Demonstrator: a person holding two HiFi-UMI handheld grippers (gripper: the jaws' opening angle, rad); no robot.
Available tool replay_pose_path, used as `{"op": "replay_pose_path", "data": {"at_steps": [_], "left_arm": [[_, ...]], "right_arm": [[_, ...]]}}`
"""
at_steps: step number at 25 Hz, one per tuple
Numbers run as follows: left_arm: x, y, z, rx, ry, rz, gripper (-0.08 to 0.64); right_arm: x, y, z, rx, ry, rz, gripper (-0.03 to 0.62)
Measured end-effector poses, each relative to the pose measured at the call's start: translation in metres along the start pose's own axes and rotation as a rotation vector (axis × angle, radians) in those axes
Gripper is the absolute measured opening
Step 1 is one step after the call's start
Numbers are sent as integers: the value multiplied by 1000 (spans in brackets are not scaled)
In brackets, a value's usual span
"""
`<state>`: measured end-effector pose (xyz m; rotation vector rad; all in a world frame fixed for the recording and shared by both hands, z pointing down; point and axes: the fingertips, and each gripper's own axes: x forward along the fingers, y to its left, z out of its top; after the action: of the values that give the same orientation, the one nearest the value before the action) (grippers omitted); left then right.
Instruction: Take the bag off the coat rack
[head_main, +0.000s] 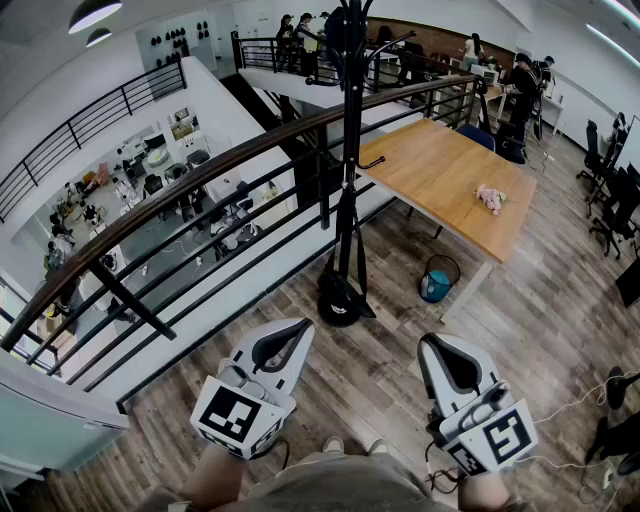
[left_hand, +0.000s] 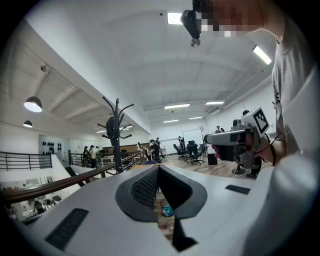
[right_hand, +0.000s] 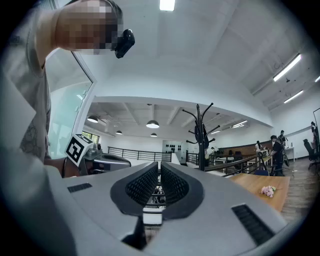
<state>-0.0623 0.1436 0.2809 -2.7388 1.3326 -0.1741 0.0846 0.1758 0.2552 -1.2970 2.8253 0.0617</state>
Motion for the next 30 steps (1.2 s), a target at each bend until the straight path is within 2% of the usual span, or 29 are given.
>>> {"op": "replay_pose_path", "data": {"at_steps": [8, 11, 12, 13, 14, 16, 19, 24, 30], "left_arm": [[1, 8, -8, -14, 4, 14, 17], [-1, 23, -5, -40, -33, 104, 19], [-3, 29, -4, -47, -45, 140, 75], [-3, 33, -5, -52, -51, 160, 168], [-3, 35, -6, -55, -50, 167, 224], [2, 35, -12, -55, -34, 162, 227], [13, 34, -21, -53, -6, 146, 227], [34, 48, -43, -82, 35, 156, 227], [81, 73, -59, -66, 94, 176, 227]], "right_arm": [[7, 0, -17, 23, 35, 11, 41], [10, -5, -17, 47, 1, -22, 43], [10, -9, -16, 59, -14, -46, 78], [10, -14, -16, 67, -25, -70, 175], [9, -19, -16, 69, -33, -95, 242], [9, -28, -18, 67, -36, -134, 250], [11, -39, -29, 67, 1, -147, 250], [29, -59, -57, 71, 81, -144, 250], [73, -100, -86, 61, 154, -111, 250]]}}
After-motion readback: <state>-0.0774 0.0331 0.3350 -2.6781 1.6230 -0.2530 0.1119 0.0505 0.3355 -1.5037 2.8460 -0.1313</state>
